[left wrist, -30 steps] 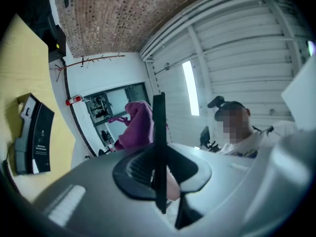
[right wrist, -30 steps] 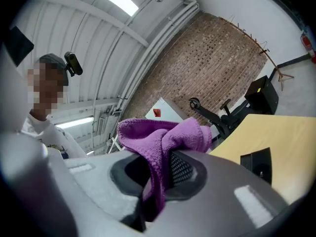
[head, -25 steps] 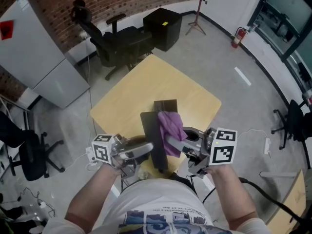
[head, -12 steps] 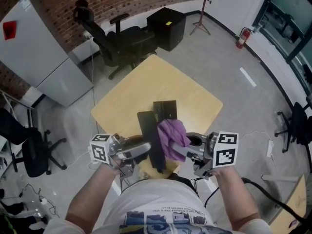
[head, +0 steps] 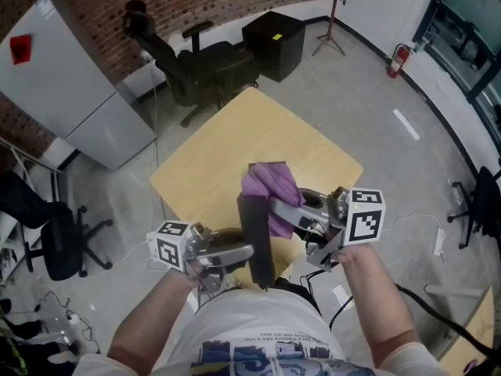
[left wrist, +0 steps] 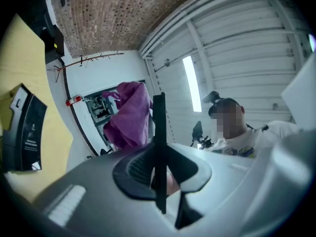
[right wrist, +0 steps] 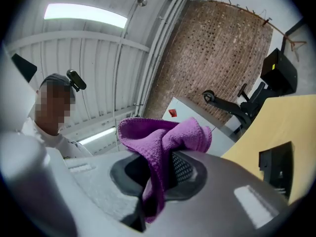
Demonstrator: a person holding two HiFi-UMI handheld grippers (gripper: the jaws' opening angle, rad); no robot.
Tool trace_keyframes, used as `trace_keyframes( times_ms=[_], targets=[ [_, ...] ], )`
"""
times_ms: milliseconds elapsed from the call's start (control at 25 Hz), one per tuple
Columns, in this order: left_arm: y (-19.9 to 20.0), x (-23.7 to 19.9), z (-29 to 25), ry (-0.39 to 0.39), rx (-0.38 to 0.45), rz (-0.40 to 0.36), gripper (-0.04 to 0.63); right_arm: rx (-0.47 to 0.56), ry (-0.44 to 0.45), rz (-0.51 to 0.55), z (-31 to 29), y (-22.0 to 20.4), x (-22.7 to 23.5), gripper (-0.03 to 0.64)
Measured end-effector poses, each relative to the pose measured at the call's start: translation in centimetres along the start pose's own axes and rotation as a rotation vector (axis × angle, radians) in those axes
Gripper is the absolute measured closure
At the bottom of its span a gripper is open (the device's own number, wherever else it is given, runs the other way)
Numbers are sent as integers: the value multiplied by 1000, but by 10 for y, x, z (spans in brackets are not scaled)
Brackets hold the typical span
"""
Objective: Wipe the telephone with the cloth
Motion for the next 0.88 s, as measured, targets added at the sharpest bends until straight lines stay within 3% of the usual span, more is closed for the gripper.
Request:
trace_keyframes(
  times_ms=[360,720,880],
  targets=[
    [19,2,11,24,76,-48,516,-115,72,-59,-2,-48,-4,572],
    [39,-4,28,51,152,-64,515,-239,41,-70,22,-91,-9,572],
    [38,-10,30,66,135,-55,515,-211,-30,-43,32,-81,-1,572]
  ],
)
Point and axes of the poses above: the fingertips, and each gripper's own axes: z backward along the fingers, x to its right, y out of its top, the point moved 3 cm from there along z, backward along the fingers, and after that the axes turned 4 degrees about -y, right-handed, at the moved point
